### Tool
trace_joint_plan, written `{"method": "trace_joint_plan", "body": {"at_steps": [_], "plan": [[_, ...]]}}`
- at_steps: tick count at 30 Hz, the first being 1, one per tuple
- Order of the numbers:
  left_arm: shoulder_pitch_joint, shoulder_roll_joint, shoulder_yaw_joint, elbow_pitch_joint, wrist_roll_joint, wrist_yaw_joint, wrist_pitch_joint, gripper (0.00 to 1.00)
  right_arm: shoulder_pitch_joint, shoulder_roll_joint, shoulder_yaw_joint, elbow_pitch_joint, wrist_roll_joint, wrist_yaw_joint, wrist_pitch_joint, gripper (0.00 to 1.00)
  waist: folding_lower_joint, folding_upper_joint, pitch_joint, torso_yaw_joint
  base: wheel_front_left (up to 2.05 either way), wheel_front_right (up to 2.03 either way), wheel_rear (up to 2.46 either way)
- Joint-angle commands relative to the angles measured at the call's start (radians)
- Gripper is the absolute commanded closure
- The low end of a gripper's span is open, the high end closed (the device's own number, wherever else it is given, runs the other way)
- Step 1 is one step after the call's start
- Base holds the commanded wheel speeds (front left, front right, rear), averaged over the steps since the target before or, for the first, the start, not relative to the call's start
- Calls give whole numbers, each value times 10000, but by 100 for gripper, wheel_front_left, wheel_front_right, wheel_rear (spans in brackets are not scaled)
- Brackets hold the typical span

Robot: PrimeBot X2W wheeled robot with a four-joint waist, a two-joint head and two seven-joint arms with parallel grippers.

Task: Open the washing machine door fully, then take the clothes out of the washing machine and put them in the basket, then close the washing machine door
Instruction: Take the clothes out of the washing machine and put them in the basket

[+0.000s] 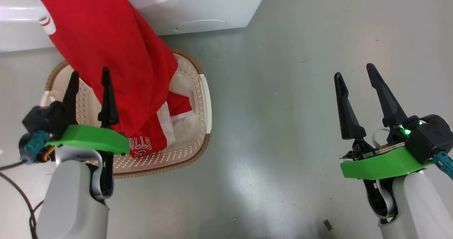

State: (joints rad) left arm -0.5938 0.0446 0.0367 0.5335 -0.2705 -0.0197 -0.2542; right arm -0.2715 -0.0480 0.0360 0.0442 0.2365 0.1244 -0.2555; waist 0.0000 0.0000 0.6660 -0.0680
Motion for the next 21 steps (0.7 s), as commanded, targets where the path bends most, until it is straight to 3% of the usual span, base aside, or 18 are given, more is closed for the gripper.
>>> {"method": "trace_joint_plan", "body": {"at_steps": [1, 12, 21], "plan": [[512, 179, 279, -641, 46, -82, -76, 0, 232, -22, 148, -247, -64, 63, -63, 0, 0, 0, -8, 49, 0, 0, 0], [2026, 65, -259, -4083, 48, -34, -76, 0, 358, -22, -8, -338, -107, 63, -63, 0, 0, 0, 2, 253, 0, 0, 0], [3246, 59, -911, -6251, 698, 903, -76, 0, 438, -22, -145, -451, -128, 63, -63, 0, 0, 0, -51, 416, 0, 0, 0]]}}
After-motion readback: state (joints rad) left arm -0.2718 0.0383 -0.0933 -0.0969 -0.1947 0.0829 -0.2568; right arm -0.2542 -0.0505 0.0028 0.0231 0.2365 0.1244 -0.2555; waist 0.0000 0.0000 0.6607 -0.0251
